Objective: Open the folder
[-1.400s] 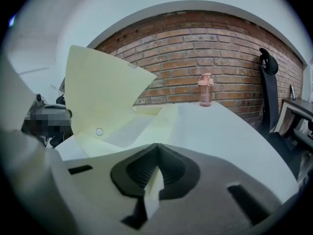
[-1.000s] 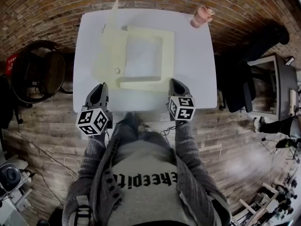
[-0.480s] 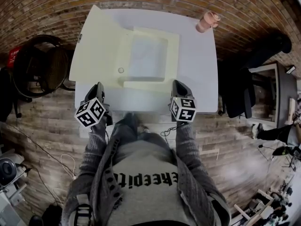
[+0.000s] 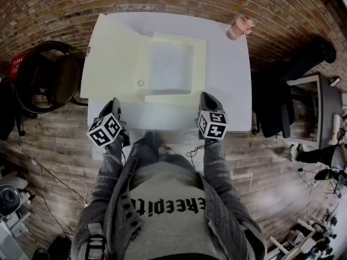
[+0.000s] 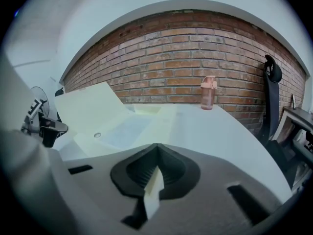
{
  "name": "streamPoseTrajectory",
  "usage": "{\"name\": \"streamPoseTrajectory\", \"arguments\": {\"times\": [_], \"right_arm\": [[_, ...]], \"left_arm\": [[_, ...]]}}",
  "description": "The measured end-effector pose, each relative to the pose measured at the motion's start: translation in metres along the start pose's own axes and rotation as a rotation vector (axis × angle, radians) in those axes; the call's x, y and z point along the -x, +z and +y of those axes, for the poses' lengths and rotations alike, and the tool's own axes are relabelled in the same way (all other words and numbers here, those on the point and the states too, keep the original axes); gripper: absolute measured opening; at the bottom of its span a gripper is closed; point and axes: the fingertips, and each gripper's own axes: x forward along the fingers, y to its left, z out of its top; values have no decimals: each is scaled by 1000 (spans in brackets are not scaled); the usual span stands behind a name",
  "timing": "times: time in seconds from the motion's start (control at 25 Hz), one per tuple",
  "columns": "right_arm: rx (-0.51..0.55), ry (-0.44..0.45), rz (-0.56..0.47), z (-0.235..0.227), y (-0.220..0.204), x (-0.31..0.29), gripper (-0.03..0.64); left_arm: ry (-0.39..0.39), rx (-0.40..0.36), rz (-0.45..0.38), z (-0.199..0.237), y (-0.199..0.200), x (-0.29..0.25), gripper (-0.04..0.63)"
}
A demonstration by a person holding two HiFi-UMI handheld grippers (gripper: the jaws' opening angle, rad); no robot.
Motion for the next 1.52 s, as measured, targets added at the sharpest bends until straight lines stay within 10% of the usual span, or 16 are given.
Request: {"name": "streamPoseTrajectory", "arguments": {"times": [0.92,1.16,1.52], "right_arm": [[-22,74,-100,9,30,20,3],[-24,91,-141,8,40,33,3],[-13,130,-209,12,56,58,3]], "left_arm": [[-178,-247,-192,-81,36,18,15],[-235,-301,-219,-101,34,29,128],[-159,-351,-335,-100,44,67,160]]}}
